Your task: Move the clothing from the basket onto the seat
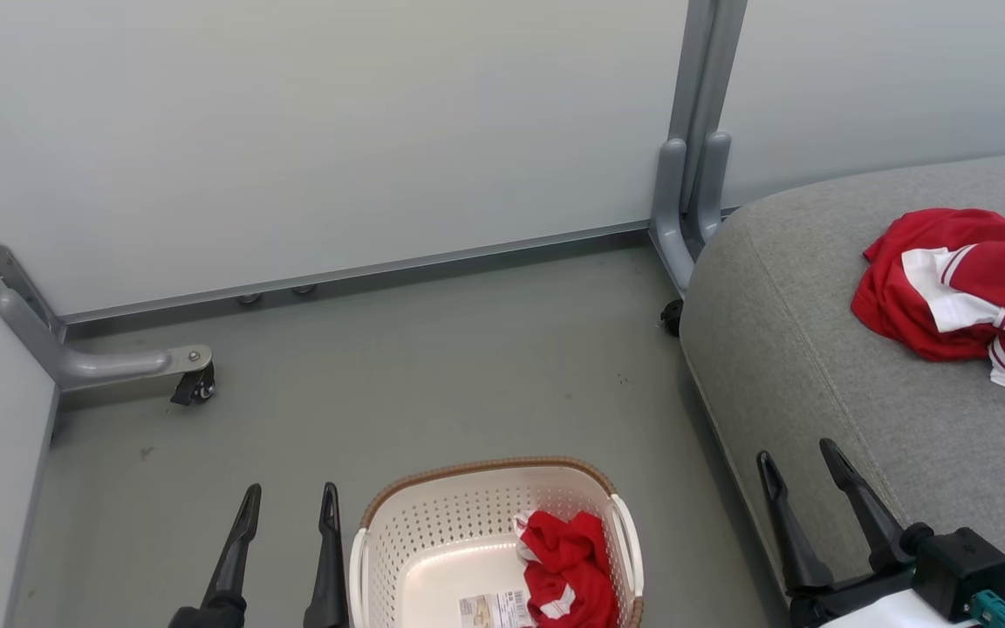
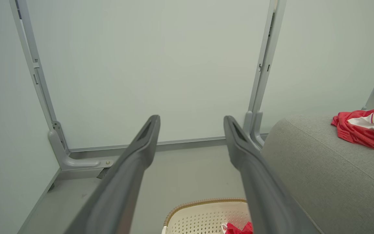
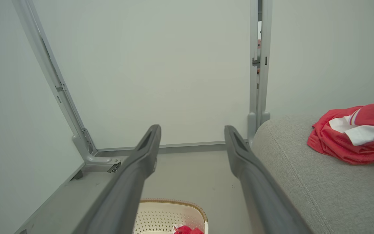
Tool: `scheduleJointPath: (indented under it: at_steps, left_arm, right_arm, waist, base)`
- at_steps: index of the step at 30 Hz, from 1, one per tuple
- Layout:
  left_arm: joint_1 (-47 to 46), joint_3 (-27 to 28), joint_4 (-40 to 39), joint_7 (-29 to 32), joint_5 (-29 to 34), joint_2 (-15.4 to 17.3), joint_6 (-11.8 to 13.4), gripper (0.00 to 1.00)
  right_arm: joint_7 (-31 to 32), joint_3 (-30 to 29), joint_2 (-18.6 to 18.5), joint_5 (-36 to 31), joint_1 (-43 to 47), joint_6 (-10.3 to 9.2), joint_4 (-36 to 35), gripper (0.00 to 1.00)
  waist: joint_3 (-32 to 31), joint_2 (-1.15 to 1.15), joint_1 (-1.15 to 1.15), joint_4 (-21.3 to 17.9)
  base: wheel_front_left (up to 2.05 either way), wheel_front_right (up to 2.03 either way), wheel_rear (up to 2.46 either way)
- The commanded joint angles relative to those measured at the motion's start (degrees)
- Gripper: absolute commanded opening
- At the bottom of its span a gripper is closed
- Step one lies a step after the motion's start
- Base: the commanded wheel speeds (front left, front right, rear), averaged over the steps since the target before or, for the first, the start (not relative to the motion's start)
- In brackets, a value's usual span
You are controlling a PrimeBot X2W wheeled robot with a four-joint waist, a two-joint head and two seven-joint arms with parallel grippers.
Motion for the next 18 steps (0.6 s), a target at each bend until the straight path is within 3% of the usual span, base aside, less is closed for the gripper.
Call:
scheduleJointPath:
  at_steps: [1,18]
  left_arm:
    - [0.3,0.1,0.1,0.0,0.7,0.0,-0.1,1.0]
    - [-0.4,0.6,0.3,0.0,1.2,0.0,-0.7,1.0]
  right_arm:
    - [0.0,-0.1,-0.3,-0.1,-0.3,-0.08,0.1,1.0]
    - [0.0,-0.5,0.0,-0.4,-0.5,-0.08,0.1,1.0]
  waist:
    - [0.1,0.38,0.0,-0.1]
    - [0.8,0.38,0.0,-0.2]
  base:
    - [0.0,0.0,0.0]
    - [0.0,0.0,0.0]
